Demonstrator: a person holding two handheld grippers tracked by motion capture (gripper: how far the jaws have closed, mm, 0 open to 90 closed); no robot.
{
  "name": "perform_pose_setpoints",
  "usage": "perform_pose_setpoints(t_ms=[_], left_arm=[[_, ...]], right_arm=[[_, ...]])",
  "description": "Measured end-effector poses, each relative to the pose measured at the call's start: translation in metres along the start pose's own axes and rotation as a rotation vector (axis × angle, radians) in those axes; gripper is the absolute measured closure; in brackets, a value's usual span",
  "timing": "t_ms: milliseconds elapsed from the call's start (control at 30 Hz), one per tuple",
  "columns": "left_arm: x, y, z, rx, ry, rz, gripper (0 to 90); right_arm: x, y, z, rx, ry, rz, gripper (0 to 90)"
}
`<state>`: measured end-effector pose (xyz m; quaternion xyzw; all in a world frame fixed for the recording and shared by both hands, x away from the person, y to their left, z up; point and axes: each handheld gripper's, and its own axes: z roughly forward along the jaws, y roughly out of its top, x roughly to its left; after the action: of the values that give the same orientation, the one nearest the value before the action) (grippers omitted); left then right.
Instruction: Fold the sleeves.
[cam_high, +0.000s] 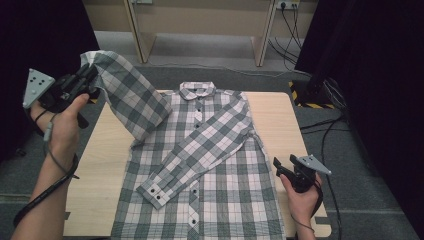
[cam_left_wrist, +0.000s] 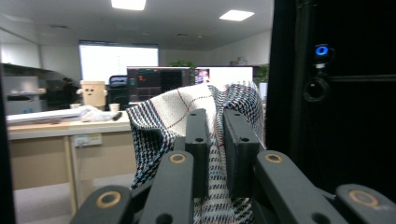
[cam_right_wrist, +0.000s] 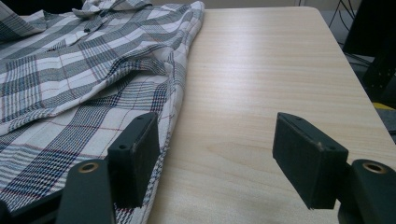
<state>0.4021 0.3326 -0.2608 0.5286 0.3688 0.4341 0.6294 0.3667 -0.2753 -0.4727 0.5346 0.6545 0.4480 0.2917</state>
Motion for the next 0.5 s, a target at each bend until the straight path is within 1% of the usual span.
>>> perform_pose_setpoints(t_ms=[100,133,167,200,233,500], left_arm=[[-0.009,0.001,-0.002,-0.006,-0.019,0.017,80.7],[-0.014,0.001,-0.003,-0.008,-0.032,0.028,80.7],[-0.014,0.001,-0.003,-0.008,-0.032,0.028,80.7],[-0.019,0.001,-0.004,-0.009,-0.042,0.038,80.7],[-0.019,0.001,-0.004,-0.009,-0.042,0.038,80.7],[-0.032,-0.001,-0.006,-0.016,-0.08,0.041,80.7]], right_arm=[[0.0,0.0,0.0,0.0,0.001,-0.001,32.4],[0.0,0.0,0.0,0.0,0.001,-0.001,32.4],[0.0,0.0,0.0,-0.001,0.001,-0.002,32.3],[0.0,0.0,0.0,-0.001,0.001,-0.003,32.3],[0.0,0.0,0.0,-0.001,0.001,-0.003,32.3],[0.0,0.0,0.0,0.001,0.001,-0.003,32.4]])
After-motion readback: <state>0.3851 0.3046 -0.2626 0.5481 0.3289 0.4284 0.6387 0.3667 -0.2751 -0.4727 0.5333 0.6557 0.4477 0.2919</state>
